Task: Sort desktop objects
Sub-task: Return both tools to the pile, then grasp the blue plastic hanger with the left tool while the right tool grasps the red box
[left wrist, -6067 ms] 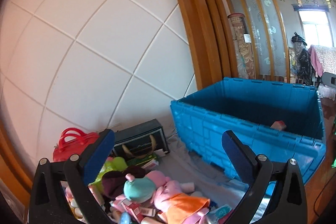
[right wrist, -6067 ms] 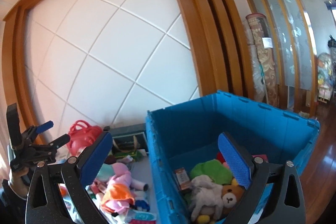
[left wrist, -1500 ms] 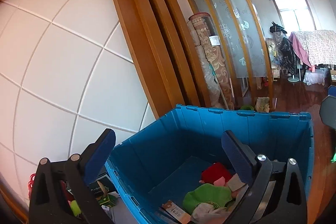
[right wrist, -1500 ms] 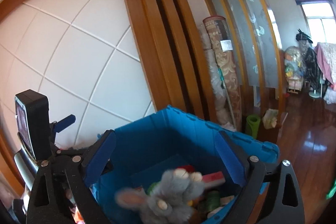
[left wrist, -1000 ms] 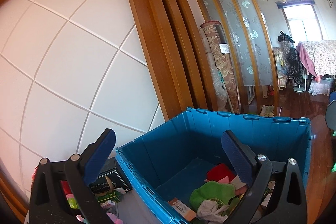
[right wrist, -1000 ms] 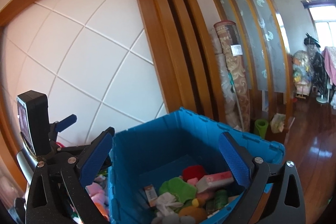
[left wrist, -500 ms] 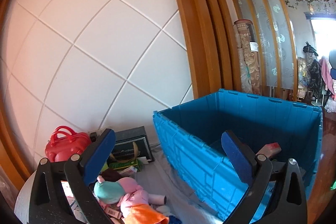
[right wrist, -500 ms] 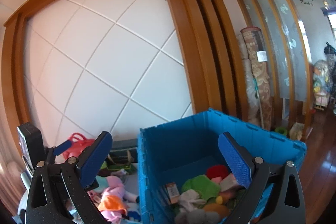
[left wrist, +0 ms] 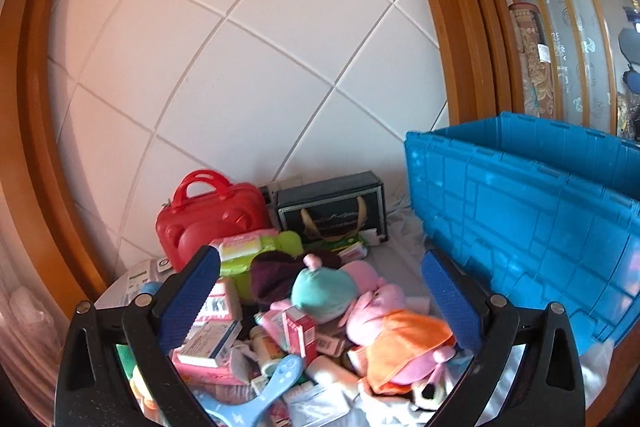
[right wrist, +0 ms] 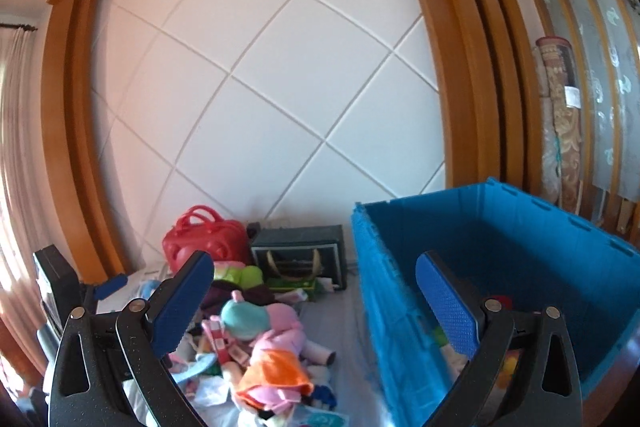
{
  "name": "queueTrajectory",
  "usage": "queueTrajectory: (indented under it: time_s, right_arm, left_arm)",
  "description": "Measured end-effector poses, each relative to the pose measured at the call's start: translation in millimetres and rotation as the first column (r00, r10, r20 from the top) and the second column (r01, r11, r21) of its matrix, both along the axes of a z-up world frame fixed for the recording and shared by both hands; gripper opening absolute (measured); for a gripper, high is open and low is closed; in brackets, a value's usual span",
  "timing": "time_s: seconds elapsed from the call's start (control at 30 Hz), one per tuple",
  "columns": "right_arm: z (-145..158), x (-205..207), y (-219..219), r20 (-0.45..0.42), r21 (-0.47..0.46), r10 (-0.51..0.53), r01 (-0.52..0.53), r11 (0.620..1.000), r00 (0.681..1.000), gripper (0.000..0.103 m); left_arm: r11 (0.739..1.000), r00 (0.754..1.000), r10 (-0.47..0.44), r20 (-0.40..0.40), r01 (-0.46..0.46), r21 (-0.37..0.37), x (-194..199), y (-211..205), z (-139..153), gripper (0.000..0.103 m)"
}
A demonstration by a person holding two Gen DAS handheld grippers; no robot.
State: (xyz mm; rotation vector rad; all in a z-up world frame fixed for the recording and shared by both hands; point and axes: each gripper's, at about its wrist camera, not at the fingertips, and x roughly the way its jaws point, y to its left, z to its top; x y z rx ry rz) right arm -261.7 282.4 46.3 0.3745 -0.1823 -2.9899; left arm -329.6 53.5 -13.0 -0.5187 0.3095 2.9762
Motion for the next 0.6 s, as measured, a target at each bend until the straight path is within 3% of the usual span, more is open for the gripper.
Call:
queueTrajectory:
  time_s: [0.13,0.27,0.43,0.6]
  right_arm:
    - [-21.6,-28.3,-60.7,0.056,0.026,0.059,-0.060,0.998,0.997,0.103]
    - [-50.6,-57.3,-119.2,0.112,0.045,0.101,-0.107,0.993,0.989,0.103]
    - [-93.6,-84.8,-174.2,0.217,0.022,0.146,-0.155,0.988,0.965,0.103]
    - [-124.1,-101.9,-203.4,0.290,0.038,0.181,-0.200,0.979,0.940,0.103]
  left_arm:
    - [0.999,0.994,0.049,0.099,-0.048,-0.008,2.6,-66.2,-46.3,0.102]
    - [0.995,0.971,0.096,0.219,-0.100,0.008,7.6,-124.6,-101.4,0.102]
    - [0.990,0.906,0.110,0.409,-0.138,0.038,3.4,-168.2,-170.6,0.102]
    - [0.986,0.856,0.043,0.516,-0.119,0.116,-4.1,-177.7,-210.3,0.102]
